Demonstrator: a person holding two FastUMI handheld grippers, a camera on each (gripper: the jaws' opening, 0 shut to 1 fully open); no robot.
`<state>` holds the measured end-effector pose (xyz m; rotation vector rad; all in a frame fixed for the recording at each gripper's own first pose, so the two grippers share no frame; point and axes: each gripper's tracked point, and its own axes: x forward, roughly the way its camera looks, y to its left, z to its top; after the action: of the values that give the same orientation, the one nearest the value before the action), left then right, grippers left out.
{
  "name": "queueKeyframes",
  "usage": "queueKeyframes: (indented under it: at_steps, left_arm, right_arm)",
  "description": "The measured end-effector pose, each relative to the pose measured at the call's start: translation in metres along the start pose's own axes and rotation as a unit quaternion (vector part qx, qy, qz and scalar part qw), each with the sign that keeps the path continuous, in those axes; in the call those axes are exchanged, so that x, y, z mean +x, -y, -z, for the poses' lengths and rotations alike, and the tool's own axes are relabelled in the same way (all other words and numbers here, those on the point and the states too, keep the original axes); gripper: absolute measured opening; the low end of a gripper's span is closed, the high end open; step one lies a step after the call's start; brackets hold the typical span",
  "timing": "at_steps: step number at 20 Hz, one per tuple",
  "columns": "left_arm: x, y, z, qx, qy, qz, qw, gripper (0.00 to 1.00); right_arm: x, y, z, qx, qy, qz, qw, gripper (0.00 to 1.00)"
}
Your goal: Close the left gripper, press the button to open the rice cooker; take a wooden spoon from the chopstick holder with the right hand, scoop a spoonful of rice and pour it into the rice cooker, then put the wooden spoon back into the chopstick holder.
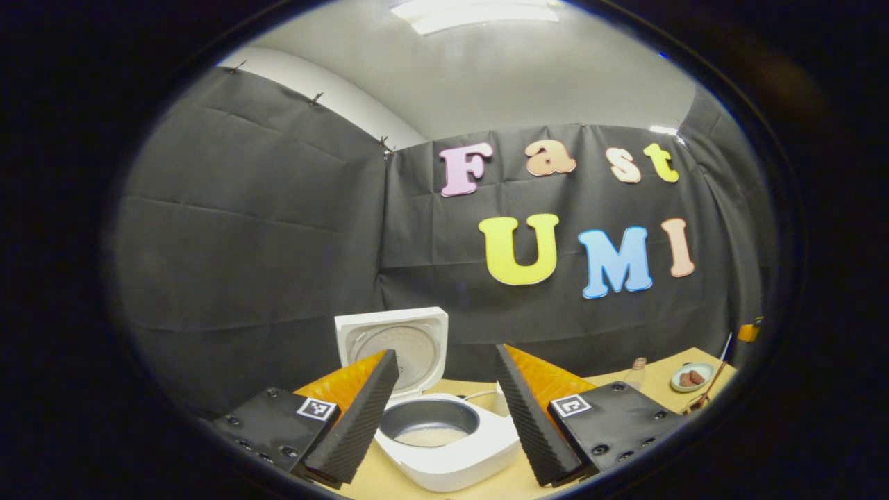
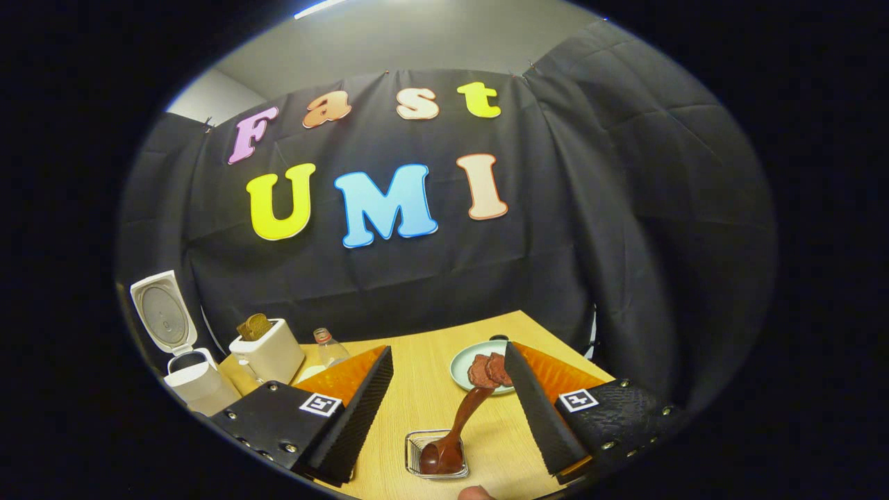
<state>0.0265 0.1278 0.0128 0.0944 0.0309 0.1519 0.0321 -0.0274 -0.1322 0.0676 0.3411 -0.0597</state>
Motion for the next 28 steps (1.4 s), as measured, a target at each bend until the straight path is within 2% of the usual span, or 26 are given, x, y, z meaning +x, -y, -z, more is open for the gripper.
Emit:
queueKeyframes:
  at_steps: [6, 11, 17, 24, 28]
  left_arm:
    - [0.067, -0.031, -0.020, 0.019, 0.009, -0.034, 0.999, 0.97]
    - [0.128, -0.056, -0.046, 0.031, 0.034, -0.054, 0.998, 0.97]
    - [0.202, -0.078, -0.046, 0.012, 0.020, -0.067, 0.997, 0.97]
    - [0.287, -0.105, -0.008, 0.005, -0.029, -0.081, 0.996, 0.97]
    - [0.316, -0.119, 0.021, -0.001, -0.062, -0.093, 0.994, 0.97]
  right_arm:
    - [-0.017, -0.003, -0.022, -0.009, 0.026, 0.018, 0.999, 0.98]
    - [-0.029, -0.006, -0.020, -0.015, 0.028, 0.038, 0.999, 0.98]
    - [-0.041, -0.005, -0.007, -0.014, 0.022, 0.066, 0.997, 0.98]
    - [-0.059, 0.005, 0.008, -0.022, 0.013, 0.099, 0.995, 0.98]
    - [-0.068, 0.014, 0.015, -0.027, 0.002, 0.111, 0.993, 0.98]
